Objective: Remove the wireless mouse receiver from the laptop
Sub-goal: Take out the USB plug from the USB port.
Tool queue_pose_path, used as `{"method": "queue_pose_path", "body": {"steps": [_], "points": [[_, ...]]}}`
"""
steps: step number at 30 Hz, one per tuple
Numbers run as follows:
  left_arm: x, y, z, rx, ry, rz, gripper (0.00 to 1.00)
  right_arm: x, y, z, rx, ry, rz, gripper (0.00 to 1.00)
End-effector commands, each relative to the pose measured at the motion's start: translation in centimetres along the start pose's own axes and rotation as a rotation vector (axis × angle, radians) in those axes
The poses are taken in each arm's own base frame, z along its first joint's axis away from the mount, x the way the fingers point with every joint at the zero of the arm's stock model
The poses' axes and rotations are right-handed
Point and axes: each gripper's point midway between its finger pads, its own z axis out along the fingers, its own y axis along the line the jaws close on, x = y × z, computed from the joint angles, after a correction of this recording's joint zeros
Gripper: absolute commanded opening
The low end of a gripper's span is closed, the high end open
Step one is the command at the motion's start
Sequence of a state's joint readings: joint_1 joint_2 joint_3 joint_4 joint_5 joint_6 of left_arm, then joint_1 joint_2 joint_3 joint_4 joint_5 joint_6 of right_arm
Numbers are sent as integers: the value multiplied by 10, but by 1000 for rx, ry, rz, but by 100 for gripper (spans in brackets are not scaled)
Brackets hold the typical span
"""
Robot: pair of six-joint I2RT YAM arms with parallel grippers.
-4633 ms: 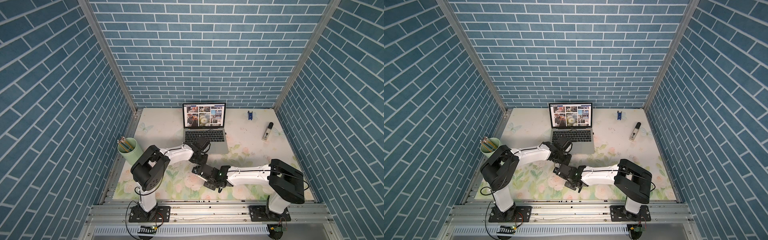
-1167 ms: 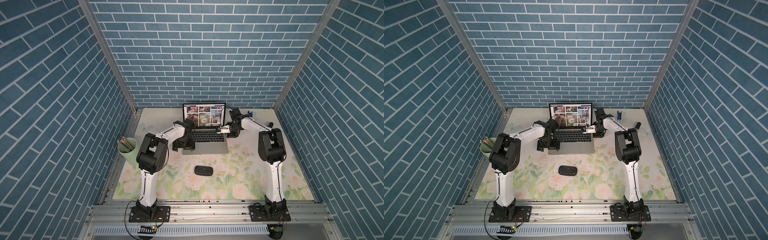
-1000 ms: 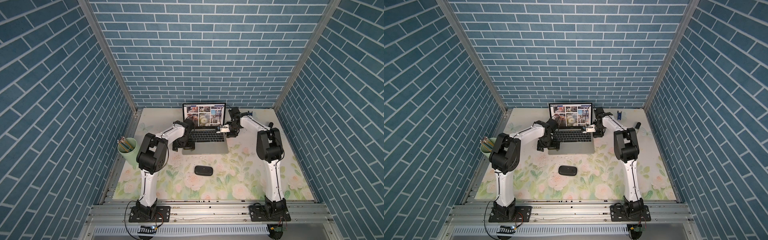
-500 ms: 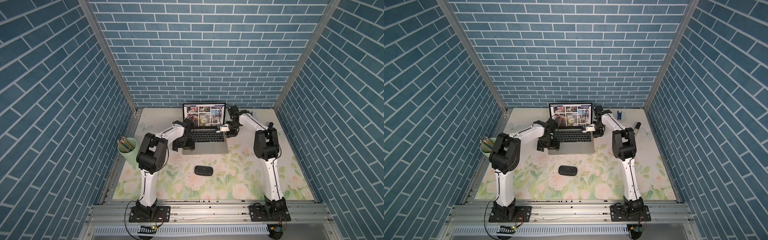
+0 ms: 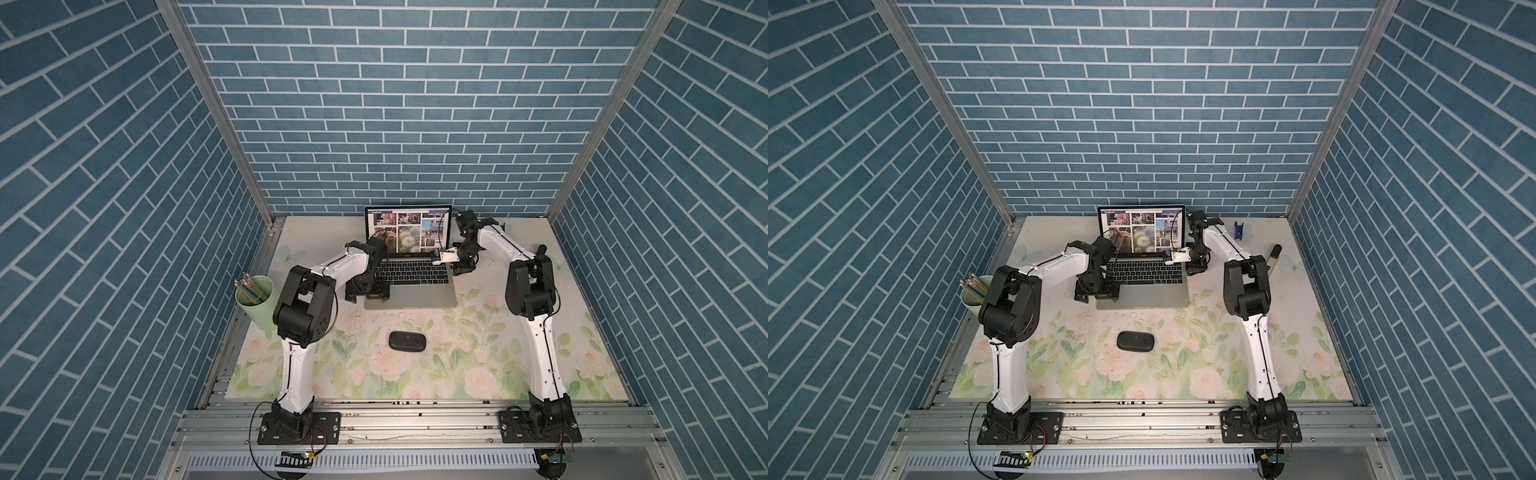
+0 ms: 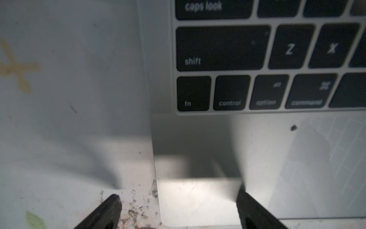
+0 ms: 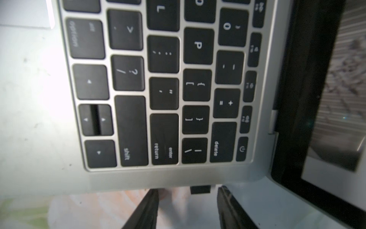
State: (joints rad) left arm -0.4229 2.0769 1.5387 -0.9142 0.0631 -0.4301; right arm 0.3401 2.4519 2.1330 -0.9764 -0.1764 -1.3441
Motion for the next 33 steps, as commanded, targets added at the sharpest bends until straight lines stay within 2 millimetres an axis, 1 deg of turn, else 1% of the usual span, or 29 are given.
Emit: {"method": "queue_pose_path", "body": {"steps": [1,7,9,14,21,27,31,33], "points": [[23,11,30,-61,117,19,96,23,42,79,-181,52,-27,49],[24,12,28,-66,120,31,96,12,41,89,-183,29,-42,46],[24,13,28,-68,121,34,96,10,44,96,-195,30,-48,45],[25,13,30,-69,126,36,96,9,60,110,-243,49,-56,38],[25,13,31,-68,125,36,96,8,60,110,-244,52,-56,37],[25,12,30,-63,120,34,96,1,61,109,-244,49,-60,32],[25,12,31,-62,120,33,96,-7,62,111,-241,43,-64,26],[25,12,30,-61,118,33,96,-8,63,112,-242,44,-59,19]]}}
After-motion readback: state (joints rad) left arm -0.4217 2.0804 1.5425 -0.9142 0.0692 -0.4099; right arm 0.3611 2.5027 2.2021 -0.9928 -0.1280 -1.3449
